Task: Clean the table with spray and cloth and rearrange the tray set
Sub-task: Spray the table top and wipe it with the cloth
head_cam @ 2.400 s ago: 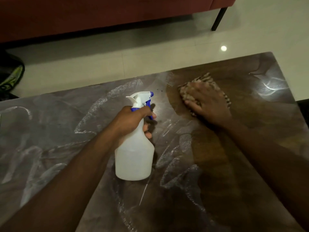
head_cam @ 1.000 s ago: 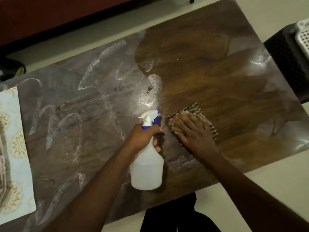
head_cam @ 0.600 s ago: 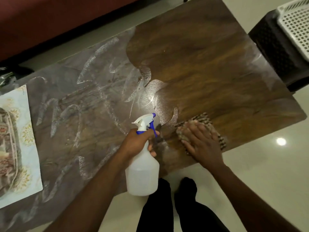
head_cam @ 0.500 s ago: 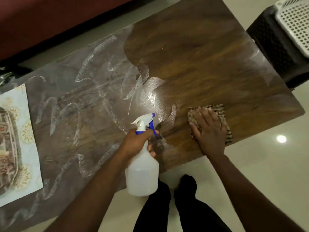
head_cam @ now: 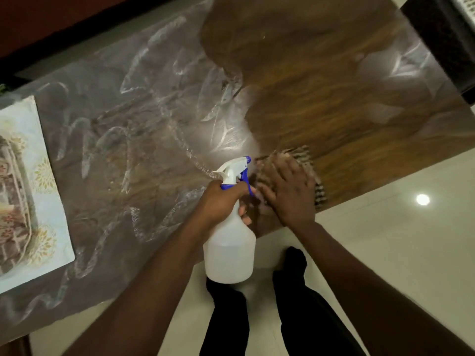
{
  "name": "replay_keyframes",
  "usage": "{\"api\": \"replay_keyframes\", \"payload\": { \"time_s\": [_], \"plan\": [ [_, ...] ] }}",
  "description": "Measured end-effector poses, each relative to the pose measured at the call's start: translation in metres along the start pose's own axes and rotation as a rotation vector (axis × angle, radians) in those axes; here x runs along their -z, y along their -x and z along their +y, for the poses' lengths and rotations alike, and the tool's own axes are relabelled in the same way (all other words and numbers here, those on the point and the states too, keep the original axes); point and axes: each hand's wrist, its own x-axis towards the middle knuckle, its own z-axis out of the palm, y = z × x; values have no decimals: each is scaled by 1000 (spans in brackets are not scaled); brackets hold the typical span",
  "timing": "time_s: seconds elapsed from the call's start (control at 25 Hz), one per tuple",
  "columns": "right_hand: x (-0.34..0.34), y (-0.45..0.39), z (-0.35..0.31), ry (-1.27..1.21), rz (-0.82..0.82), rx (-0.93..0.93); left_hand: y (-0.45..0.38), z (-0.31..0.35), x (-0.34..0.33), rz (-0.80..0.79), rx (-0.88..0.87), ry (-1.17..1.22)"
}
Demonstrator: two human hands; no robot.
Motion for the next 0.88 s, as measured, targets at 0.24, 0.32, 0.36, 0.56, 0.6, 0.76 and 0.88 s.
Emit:
{"api": "replay_keyframes", "payload": {
  "time_s": [0.24, 0.32, 0.36, 0.56, 0.6, 0.76, 0.88],
  "plan": [
    [13, 30, 10, 83, 22, -44, 20, -14, 62, 68, -14, 52],
    [0, 9, -32, 41, 30, -231, 19, -15, 77, 50, -42, 73],
    [-9, 4, -58, 25, 24, -200, 17, -16, 84, 42, -52, 84],
    [-7, 23, -51, 66, -74, 307, 5, -14, 103, 28, -17, 92],
    [-3, 8, -44, 73, -66, 170, 2, -12, 108, 6, -3, 89],
    [-18, -58, -107, -36, -58, -238, -9, 6, 126, -92, -31, 9],
    [-29, -26, -123, 3, -107, 303, -15, 19, 131, -98, -42, -20]
  ]
}}
